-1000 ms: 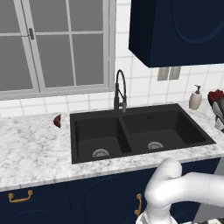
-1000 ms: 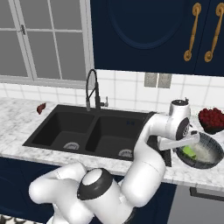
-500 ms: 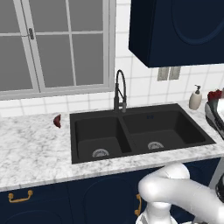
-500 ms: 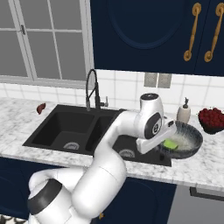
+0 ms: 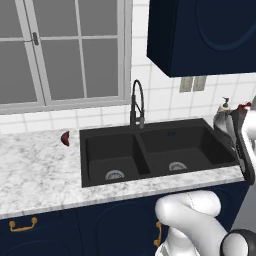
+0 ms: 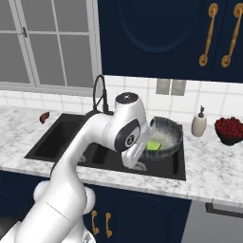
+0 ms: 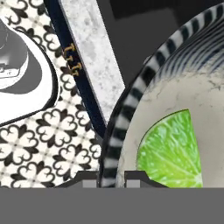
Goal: Pick the lemon wedge from the sink and place it in the bowl. Then pick the bowl and place it in the microwave. Then close the microwave door and press the start button.
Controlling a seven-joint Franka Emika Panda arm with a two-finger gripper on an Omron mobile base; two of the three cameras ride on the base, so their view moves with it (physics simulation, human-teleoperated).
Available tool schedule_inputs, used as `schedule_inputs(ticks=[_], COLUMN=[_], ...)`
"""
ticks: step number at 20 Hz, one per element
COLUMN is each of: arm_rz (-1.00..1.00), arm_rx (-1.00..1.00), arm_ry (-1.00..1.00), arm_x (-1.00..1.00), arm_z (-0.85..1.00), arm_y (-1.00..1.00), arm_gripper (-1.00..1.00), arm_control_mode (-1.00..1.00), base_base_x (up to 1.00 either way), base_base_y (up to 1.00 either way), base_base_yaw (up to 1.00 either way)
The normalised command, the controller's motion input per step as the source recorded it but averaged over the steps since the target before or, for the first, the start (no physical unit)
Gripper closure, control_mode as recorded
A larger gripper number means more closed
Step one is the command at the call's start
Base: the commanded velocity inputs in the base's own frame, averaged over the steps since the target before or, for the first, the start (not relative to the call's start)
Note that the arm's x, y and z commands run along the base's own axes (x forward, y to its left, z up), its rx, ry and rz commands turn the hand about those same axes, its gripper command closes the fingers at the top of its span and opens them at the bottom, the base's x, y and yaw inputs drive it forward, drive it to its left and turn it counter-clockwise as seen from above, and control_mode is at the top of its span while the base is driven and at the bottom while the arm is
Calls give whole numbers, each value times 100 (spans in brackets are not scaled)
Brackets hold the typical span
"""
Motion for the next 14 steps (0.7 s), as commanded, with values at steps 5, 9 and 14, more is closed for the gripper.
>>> schedule_inputs(ticks=[5,9,14], arm_rz=[30,8,2], arm_rx=[0,0,0], arm_ry=[-1,-3,0], arm_x=[-49,-36,-8], arm_z=[74,79,35], arm_y=[93,93,93], arm_gripper=[100,100,100], arm_control_mode=[-100,-100,-100], base_base_x=[0,0,0], base_base_y=[0,0,0], base_base_yaw=[0,0,0])
